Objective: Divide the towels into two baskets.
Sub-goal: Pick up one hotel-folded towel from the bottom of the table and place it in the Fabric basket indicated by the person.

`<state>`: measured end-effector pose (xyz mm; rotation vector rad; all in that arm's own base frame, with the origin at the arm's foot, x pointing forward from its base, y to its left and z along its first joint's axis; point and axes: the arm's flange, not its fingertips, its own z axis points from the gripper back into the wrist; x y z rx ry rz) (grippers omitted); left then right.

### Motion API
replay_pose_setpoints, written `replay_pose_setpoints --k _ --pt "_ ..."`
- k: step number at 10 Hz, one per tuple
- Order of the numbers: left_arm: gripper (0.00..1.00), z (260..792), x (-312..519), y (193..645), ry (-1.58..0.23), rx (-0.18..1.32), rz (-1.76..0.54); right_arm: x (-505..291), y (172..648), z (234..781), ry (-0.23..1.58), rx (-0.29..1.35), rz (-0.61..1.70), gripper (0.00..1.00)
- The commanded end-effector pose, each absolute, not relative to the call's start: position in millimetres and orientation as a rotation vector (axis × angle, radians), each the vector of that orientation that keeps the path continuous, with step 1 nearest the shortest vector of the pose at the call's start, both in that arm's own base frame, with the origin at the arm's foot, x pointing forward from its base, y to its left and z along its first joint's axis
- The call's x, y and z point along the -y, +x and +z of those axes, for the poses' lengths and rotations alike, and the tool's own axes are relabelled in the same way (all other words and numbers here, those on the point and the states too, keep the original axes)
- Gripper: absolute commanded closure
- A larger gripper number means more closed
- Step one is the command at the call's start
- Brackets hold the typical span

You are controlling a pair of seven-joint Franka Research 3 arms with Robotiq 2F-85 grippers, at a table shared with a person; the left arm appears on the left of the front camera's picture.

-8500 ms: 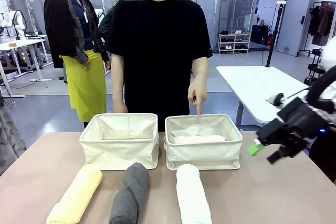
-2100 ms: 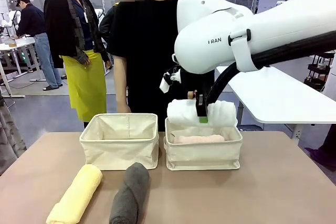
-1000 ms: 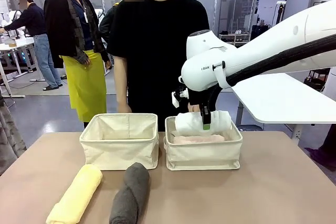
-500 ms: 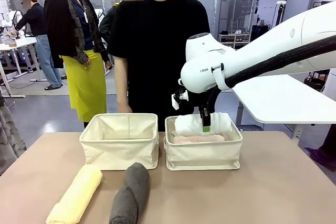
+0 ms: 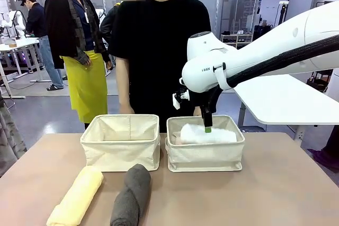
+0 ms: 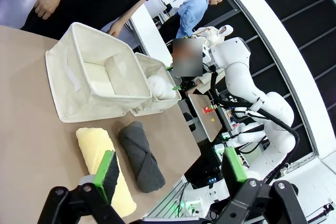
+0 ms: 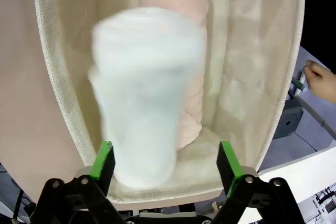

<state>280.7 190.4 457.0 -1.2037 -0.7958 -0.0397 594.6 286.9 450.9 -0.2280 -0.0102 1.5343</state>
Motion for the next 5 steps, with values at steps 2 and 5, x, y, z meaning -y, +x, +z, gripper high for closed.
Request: replay_pose_setpoints --k 2,5 --pt "0.0 458.9 -191.4 277.9 -1.213 0.808 -0.051 -283.5 591.4 454.8 -0.239 0.007 1.535 0.0" --pt "0.0 458.9 -191.4 277.9 -1.213 0.808 -0.051 -285.8 586.9 457.1 -0.245 0.017 1.546 0.0"
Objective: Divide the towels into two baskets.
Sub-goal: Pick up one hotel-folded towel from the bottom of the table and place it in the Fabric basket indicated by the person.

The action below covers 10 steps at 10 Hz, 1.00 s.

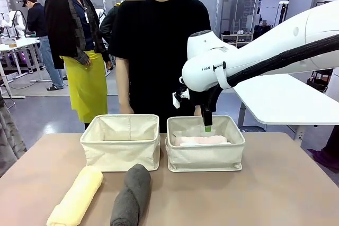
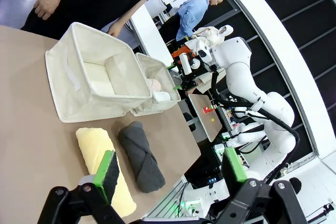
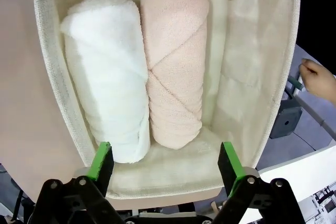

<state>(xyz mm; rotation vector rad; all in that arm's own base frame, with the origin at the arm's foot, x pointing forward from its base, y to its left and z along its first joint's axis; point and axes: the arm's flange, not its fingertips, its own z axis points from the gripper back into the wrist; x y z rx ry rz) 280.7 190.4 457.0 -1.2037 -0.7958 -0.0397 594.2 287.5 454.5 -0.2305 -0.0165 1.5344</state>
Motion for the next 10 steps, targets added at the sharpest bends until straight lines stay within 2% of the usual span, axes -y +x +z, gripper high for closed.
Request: replay_pose_setpoints --k 1,10 --pt "0.0 458.9 -191.4 277.9 -1.213 0.808 -0.051 -285.3 586.4 458.1 -0.243 0.021 1.538 0.0" --pt "0.0 458.9 -191.4 277.9 -1.213 0.808 -0.051 -287.6 593.8 456.0 -0.232 0.019 1.535 0.0"
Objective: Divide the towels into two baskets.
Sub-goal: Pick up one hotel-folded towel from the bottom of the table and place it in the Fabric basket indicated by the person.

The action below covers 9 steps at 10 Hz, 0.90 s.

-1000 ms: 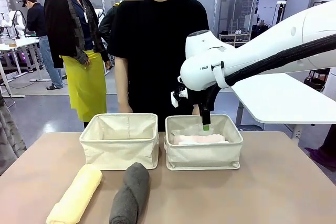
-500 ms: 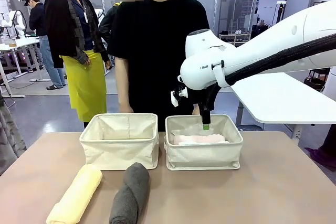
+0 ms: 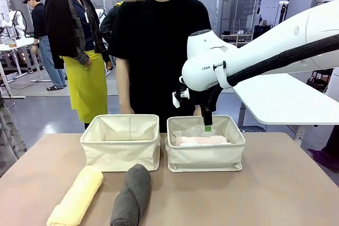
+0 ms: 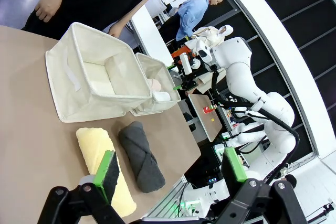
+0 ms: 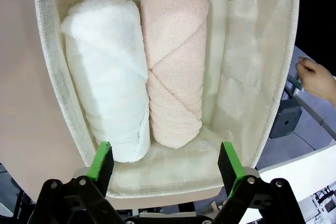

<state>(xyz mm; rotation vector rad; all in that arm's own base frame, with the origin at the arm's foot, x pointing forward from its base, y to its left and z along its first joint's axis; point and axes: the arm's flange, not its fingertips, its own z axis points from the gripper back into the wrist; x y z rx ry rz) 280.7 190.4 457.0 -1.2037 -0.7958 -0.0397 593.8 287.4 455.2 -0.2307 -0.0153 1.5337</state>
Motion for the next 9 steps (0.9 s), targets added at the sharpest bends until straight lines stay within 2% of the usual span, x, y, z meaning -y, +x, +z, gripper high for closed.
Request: replay_pose_setpoints --k 1,5,9 --pt "0.0 458.9 -191.4 277.9 -1.213 0.808 -0.051 -287.6 593.8 456.0 -0.232 0.019 1.535 0.0" --pt "0.0 458.9 -191.4 277.9 -1.213 0.808 -0.051 -287.4 593.9 455.3 -0.231 0.016 1.534 0.0" --pt "0.0 458.9 -191.4 277.9 -1.213 0.808 -0.051 -249.0 512.8 520.2 -0.057 0.204 1.345 0.0"
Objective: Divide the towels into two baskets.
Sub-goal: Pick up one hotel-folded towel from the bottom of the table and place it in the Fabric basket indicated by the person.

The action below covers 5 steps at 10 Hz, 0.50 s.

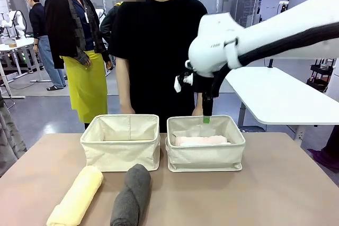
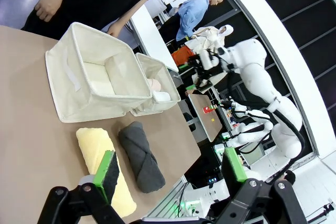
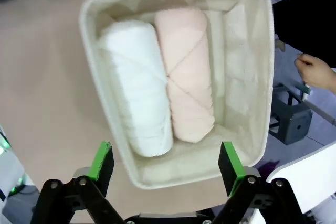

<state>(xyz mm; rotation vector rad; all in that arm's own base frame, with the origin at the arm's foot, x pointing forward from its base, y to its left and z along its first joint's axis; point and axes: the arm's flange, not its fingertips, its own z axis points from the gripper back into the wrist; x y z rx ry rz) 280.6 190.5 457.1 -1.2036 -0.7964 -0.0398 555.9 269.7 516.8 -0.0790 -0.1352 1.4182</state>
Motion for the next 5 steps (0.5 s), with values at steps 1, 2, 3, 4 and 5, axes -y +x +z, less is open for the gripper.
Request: replay_pose_setpoints --k 1,2,3,4,5 --pt "0.0 458.9 -191.4 277.9 -1.213 0.808 -0.051 -232.5 488.8 533.5 -0.005 0.214 1.266 0.0" --pt "0.0 458.9 -191.4 277.9 -1.213 0.808 -0.051 -207.2 469.1 544.0 0.114 0.219 1.182 0.0" --pt "0.0 458.9 -191.4 277.9 -1.213 0.808 -0.051 -159.3 449.7 549.9 0.295 0.257 1.063 0.0" --pt "0.0 458.9 -191.4 277.9 -1.213 0.808 -0.051 -119.7 439.2 542.3 0.454 0.264 0.973 0.0" --pt "0.0 458.9 -191.4 277.9 -1.213 0.808 -0.051 -82.6 431.4 532.2 0.631 0.293 0.895 0.0"
